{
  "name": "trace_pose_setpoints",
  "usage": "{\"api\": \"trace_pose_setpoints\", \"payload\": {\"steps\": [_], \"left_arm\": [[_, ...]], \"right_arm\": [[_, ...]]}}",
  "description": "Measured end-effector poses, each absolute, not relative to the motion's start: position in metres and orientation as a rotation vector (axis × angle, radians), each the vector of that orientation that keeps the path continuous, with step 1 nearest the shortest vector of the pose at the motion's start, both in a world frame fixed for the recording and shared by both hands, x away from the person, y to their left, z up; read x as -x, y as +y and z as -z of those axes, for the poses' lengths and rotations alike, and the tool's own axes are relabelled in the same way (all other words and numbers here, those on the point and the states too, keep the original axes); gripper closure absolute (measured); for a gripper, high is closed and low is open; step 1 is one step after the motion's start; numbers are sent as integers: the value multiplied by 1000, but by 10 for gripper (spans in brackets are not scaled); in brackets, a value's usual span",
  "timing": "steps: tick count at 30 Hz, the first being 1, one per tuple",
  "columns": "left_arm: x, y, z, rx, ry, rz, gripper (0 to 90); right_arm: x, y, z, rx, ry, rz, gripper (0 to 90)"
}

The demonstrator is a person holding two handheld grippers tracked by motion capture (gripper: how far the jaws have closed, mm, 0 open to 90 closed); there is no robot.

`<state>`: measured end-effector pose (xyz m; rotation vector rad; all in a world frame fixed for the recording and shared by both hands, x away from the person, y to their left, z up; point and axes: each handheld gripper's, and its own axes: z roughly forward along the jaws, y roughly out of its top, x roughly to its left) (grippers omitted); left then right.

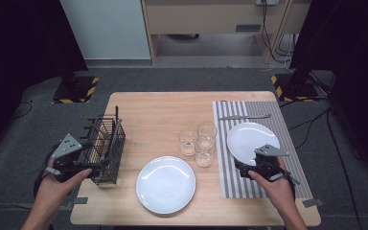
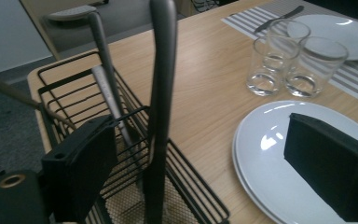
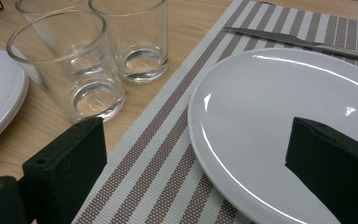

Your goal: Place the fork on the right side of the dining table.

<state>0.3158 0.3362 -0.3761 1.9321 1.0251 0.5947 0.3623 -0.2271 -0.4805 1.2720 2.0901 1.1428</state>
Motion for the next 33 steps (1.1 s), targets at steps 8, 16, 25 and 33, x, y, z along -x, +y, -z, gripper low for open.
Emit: {"api": "trace_pose_setpoints", "payload": {"steps": [8, 16, 25, 33], "left_arm": [[-334, 356, 379, -1898, 1095, -632, 119], [-353, 371, 378, -1844, 1169, -655, 120], [-377, 384, 380, -1824, 1210, -664, 128], [-396, 396, 392, -1807, 1242, -663, 198]], "right_arm": [[-361, -228, 481, -1273, 2093, -1135, 55], [-363, -230, 478, -1303, 2086, -1117, 57], [-368, -228, 476, -1321, 2096, -1089, 57], [-372, -218, 477, -1303, 2106, -1086, 58]]}}
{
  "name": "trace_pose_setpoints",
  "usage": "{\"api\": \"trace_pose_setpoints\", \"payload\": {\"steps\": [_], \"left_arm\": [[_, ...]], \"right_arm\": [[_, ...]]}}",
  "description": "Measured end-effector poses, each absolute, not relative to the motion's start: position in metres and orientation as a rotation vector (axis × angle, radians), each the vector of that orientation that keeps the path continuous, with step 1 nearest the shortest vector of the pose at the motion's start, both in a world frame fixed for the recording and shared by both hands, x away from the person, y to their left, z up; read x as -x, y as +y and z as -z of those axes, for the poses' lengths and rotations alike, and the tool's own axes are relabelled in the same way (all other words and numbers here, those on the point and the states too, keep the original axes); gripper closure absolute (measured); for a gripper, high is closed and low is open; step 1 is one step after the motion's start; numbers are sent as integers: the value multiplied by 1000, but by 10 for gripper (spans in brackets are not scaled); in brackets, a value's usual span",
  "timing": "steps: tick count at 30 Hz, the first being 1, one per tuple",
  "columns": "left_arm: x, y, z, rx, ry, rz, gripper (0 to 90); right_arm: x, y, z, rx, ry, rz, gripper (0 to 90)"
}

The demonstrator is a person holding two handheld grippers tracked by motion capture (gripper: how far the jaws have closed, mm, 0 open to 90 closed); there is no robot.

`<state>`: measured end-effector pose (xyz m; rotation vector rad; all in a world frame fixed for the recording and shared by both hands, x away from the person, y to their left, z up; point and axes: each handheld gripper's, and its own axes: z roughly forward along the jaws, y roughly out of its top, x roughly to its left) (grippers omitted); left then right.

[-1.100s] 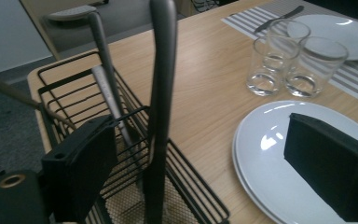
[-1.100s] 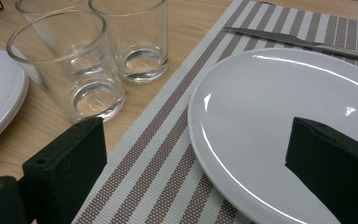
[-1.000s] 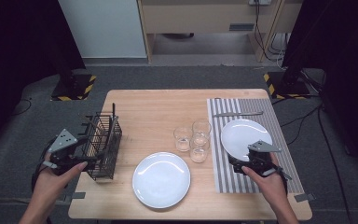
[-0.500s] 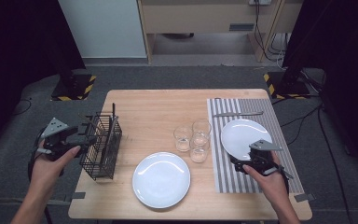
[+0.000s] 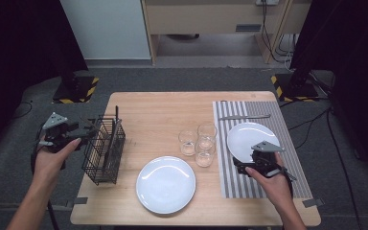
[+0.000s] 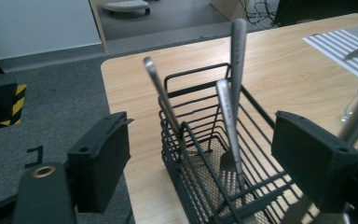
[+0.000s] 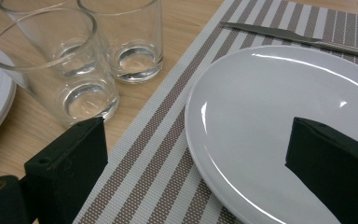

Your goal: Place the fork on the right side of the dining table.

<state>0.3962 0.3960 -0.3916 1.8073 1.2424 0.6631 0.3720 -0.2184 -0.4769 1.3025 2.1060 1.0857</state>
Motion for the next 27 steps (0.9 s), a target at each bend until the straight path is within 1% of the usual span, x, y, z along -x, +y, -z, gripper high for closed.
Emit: {"api": "trace_pose_setpoints", "payload": {"steps": [4, 9, 11, 20, 25, 26, 27], "left_arm": [[-401, 397, 394, -1808, 1248, -664, 216], [-406, 398, 394, -1802, 1248, -679, 281], [-408, 399, 394, -1800, 1249, -680, 328], [-416, 396, 388, -1801, 1232, -692, 484], [-419, 396, 390, -1797, 1252, -695, 534], [-420, 397, 391, -1793, 1257, -691, 571], [-421, 397, 392, -1790, 1261, -691, 585]], "right_arm": [[-372, -216, 477, -1285, 2112, -1080, 57], [-371, -214, 478, -1295, 2107, -1086, 59], [-371, -214, 479, -1293, 2106, -1089, 59], [-366, -213, 480, -1288, 2102, -1109, 59], [-364, -214, 479, -1284, 2104, -1108, 60], [-364, -215, 479, -1282, 2100, -1109, 60], [-364, -215, 479, -1286, 2096, -1113, 60]]}}
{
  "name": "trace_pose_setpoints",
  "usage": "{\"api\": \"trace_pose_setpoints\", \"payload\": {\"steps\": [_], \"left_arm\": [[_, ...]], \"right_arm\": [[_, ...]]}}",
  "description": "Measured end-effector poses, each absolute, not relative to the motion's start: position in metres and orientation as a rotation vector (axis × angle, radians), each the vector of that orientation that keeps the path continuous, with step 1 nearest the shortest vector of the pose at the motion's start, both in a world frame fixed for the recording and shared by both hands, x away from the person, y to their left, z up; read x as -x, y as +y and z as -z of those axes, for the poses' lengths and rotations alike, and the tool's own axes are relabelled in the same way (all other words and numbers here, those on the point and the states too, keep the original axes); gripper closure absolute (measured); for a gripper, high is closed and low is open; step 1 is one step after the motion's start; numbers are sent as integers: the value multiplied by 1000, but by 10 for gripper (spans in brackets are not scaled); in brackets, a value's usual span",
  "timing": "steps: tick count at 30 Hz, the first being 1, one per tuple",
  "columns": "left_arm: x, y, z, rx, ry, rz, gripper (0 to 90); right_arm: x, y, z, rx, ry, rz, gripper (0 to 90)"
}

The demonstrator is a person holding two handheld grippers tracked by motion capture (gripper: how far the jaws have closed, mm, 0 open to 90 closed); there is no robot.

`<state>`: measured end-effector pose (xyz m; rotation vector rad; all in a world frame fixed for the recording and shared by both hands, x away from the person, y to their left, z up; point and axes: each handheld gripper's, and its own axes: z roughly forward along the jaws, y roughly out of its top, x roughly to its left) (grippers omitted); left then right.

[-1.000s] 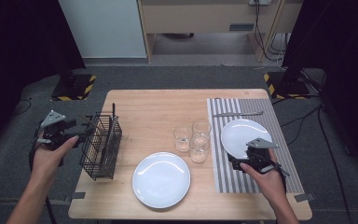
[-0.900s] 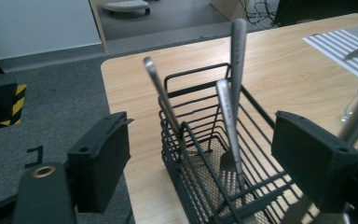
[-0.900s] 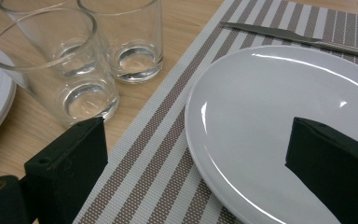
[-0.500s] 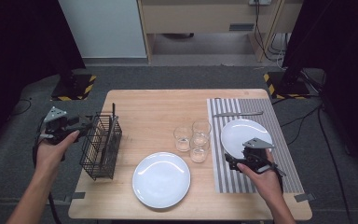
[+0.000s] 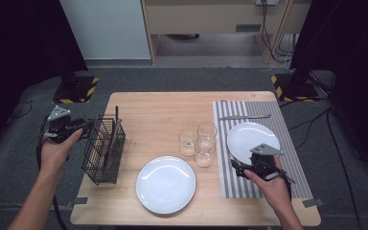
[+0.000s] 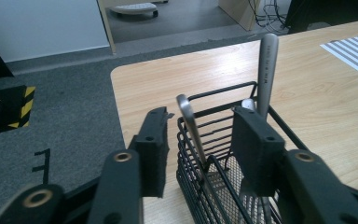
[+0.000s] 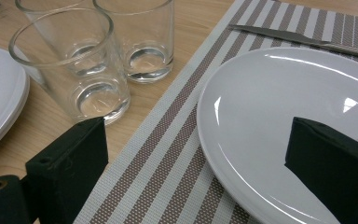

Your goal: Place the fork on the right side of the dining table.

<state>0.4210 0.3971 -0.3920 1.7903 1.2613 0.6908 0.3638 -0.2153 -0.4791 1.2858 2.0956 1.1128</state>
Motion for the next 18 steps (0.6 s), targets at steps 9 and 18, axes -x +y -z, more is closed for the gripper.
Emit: {"api": "trace_pose_setpoints", "payload": {"steps": [9, 18], "left_arm": [[-425, 399, 395, -1760, 1260, -663, 740], [-425, 400, 396, -1754, 1270, -661, 812]], "right_arm": [[-364, -220, 477, -1282, 2091, -1122, 93], [-362, -224, 479, -1294, 2091, -1115, 78]]}}
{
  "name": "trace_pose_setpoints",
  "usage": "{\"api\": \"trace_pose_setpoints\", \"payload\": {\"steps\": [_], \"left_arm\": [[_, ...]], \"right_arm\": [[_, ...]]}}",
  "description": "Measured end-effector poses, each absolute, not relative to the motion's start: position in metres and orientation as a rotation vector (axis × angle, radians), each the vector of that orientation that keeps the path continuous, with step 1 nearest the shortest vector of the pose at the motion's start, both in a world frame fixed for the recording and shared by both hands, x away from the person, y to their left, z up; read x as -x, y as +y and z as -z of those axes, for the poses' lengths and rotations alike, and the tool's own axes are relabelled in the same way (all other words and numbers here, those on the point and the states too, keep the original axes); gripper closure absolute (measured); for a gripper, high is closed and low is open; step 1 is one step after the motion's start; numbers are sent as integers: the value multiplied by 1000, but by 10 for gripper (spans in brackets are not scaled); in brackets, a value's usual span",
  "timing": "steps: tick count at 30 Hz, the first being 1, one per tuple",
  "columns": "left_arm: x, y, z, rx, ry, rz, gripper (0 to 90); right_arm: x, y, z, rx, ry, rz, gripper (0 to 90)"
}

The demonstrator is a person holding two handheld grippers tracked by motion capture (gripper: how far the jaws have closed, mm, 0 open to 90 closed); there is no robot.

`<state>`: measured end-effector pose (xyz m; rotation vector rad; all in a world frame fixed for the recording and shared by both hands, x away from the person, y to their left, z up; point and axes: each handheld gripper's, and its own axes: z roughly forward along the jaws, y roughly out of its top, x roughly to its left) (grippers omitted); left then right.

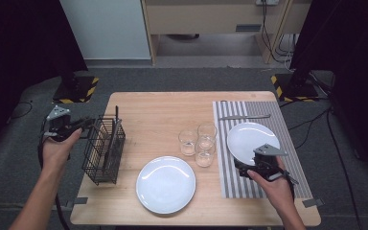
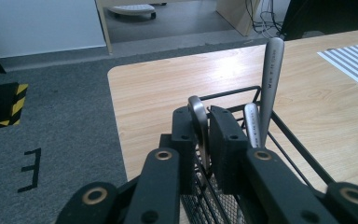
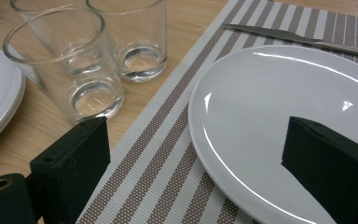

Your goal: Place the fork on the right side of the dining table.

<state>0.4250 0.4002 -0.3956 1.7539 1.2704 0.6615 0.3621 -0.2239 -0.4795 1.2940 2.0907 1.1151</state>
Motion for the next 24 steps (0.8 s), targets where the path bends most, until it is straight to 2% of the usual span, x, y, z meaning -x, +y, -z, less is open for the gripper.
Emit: {"api": "trace_pose_setpoints", "payload": {"steps": [11, 24], "left_arm": [[-429, 393, 392, -1731, 1241, -614, 862], [-429, 386, 372, -1746, 1199, -674, 868]], "right_arm": [[-361, -227, 479, -1299, 2081, -1116, 75], [-359, -237, 478, -1310, 2062, -1121, 73]]}}
